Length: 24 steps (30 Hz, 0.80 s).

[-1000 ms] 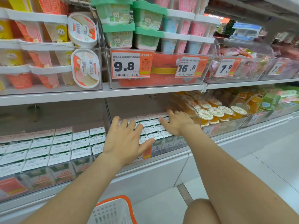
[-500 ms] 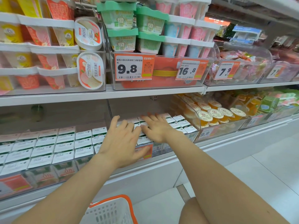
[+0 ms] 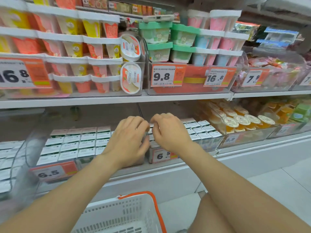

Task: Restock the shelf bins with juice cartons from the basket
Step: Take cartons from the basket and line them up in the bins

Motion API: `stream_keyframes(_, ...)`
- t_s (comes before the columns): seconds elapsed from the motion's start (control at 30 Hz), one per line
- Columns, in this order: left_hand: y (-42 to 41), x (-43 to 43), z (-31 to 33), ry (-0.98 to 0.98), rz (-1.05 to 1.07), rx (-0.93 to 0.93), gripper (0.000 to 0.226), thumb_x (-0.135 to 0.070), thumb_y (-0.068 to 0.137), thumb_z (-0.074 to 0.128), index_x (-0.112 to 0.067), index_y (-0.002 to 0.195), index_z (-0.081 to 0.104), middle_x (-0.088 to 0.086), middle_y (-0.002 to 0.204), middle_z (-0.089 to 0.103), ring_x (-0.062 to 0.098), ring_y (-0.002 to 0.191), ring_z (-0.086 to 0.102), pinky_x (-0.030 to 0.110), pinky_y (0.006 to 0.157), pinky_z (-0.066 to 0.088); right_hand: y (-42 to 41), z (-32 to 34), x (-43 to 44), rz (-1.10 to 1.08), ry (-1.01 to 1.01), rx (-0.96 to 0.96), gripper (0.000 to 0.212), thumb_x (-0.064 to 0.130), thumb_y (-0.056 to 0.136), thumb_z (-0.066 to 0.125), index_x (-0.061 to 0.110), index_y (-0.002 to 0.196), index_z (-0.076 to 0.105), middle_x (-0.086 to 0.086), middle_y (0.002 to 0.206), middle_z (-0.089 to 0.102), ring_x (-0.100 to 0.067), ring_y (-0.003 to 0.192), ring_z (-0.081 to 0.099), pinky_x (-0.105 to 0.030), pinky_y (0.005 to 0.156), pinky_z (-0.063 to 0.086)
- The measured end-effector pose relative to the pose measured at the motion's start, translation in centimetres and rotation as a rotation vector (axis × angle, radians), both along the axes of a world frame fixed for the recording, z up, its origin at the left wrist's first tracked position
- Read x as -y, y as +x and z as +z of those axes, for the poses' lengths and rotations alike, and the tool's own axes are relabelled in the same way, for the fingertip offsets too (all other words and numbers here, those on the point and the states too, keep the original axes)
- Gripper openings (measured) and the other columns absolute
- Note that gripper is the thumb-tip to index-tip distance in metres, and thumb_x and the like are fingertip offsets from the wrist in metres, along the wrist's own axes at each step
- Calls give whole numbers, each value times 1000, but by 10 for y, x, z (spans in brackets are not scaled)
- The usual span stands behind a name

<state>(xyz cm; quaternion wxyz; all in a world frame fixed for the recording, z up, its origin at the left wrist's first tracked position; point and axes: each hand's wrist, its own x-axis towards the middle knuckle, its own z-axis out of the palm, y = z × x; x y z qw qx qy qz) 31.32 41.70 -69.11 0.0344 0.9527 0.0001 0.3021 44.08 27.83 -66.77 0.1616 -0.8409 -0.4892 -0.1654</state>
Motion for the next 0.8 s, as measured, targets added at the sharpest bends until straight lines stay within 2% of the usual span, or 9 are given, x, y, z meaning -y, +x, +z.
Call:
stream_keyframes(0.07, -25, -13, 7, 20, 90, 4, 15, -28, 91, 53, -18, 101, 58, -1, 100, 56, 26, 91, 52, 42, 79, 43, -32, 8, -14, 42, 38, 18, 23, 25, 94, 49, 17, 107, 67, -3, 93, 69, -30, 89, 61, -42, 75, 47)
stream_keyframes(0.2, -84, -46, 17, 50, 194, -76, 19, -28, 88, 50, -22, 104, 59, -3, 97, 57, 25, 84, 55, 44, 72, 46, -95, 4, -46, 132, 52, 15, 27, 24, 87, 48, 16, 104, 67, -4, 88, 67, -29, 81, 59, -42, 70, 47)
stream_keyframes(0.33, -153, -84, 23, 142, 301, -127, 14, -30, 88, 50, -20, 95, 58, -2, 86, 56, 27, 78, 57, 42, 66, 45, -153, -15, -77, 223, 78, -52, 29, 23, 85, 48, 14, 103, 69, -6, 90, 69, -31, 83, 61, -43, 72, 49)
stream_keyframes(0.53, -249, -150, 24, 80, 527, -125, 26, -33, 92, 39, -18, 96, 60, 0, 88, 56, 28, 77, 56, 43, 67, 47, -226, -17, -138, 405, 56, -58, 34, 26, 87, 45, 15, 108, 69, -5, 100, 65, -27, 96, 58, -43, 87, 48)
stream_keyframes(0.6, -273, -174, 19, 19, 607, -176, 33, -35, 91, 36, -17, 102, 60, 2, 93, 58, 31, 81, 58, 45, 69, 49, -246, -11, -164, 461, 42, -20, 35, 27, 89, 43, 13, 109, 68, -6, 100, 63, -28, 95, 56, -41, 87, 48)
stream_keyframes(0.73, -308, -209, -2, -108, 694, -296, 54, -51, 89, 29, -20, 121, 59, 4, 124, 59, 36, 108, 58, 50, 86, 49, -279, -7, -215, 507, -41, 86, 27, 26, 92, 56, 9, 110, 67, -9, 105, 62, -30, 99, 54, -44, 89, 49)
stream_keyframes(0.8, -317, -219, -12, -170, 710, -294, 56, -53, 90, 27, -23, 126, 58, 2, 130, 57, 35, 116, 55, 51, 92, 47, -294, -10, -238, 498, -109, 125, 25, 23, 94, 57, 7, 111, 65, -12, 107, 61, -31, 102, 53, -43, 90, 47)
